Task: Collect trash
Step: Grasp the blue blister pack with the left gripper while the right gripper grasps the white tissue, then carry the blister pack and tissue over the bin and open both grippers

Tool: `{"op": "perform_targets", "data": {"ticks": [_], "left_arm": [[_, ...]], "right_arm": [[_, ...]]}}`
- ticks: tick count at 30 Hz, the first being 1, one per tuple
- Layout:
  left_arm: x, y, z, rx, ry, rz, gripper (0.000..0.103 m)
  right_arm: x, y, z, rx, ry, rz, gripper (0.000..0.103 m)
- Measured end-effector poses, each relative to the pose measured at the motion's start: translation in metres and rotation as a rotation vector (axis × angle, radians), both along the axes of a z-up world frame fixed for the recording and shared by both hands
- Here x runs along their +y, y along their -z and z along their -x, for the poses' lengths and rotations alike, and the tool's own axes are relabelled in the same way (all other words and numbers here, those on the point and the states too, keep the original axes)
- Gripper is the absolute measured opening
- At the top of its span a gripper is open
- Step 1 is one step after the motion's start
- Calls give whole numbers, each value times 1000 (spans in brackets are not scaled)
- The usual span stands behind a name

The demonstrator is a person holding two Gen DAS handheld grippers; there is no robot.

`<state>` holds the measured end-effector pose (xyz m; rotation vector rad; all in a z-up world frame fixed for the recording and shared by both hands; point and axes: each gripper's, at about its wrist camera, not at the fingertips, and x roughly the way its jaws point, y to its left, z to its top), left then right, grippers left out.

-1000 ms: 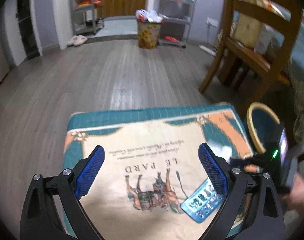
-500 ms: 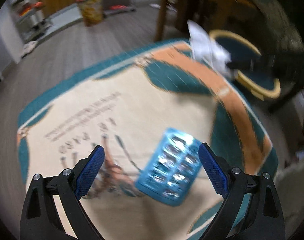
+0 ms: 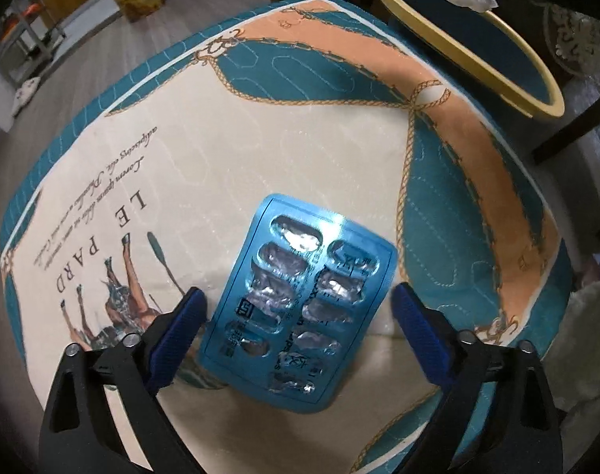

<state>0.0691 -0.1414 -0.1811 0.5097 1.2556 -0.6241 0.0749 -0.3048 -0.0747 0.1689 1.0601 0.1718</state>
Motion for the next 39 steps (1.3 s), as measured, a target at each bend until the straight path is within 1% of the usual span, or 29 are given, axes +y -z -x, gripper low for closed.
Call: {"op": "perform_targets", "data": {"ticks": [1, 2, 4, 7, 10, 12, 14, 17, 18, 21, 24, 28, 30, 33, 39], "left_arm": [[-1, -2, -1, 5, 5, 5, 79], [-3, -6, -2, 7, 7, 12, 74], [-6, -11, -7, 12, -1, 17, 72], [-11, -23, -8, -22, -10, 29, 71], [-17, -45, -8, -67, -16, 72, 71], [-27, -64, -6, -114, -10, 105, 71], [-41, -80, -9, -143, -9, 139, 71], [-59, -102, -7, -163, -20, 218, 71], [-67, -108, -6, -173, -18, 243, 71], [-92, -120, -1, -211, -2, 294, 71], [-120, -123, -2, -226, 6, 345, 71], [-152, -112, -1, -237, 30, 368, 71], [-167, -110, 6, -251, 41, 378, 71], [-184, -107, 10, -273, 37, 403, 71], [-203, -99, 1, -307, 25, 454, 71]], "right_arm": [[-3, -4, 2, -7, 7, 2, 10], [-5, -7, 4, -8, 12, 6, 10], [-13, -18, 9, -19, 25, 16, 10], [-28, -40, 19, -52, 41, 35, 10], [-50, -60, 33, -88, 75, 44, 10], [-65, -66, 42, -100, 107, 45, 10], [-83, -68, 52, -110, 158, 43, 10], [-110, -65, 61, -111, 241, -3, 10], [-117, -62, 62, -110, 258, -3, 10], [-132, -50, 64, -88, 279, 38, 10], [-152, -41, 66, -68, 301, 40, 10], [-176, -27, 67, -49, 317, 70, 10], [-185, -20, 69, -34, 325, 68, 10], [-201, -15, 73, -27, 350, 41, 10], [-224, -7, 83, -20, 403, -23, 10]]}}
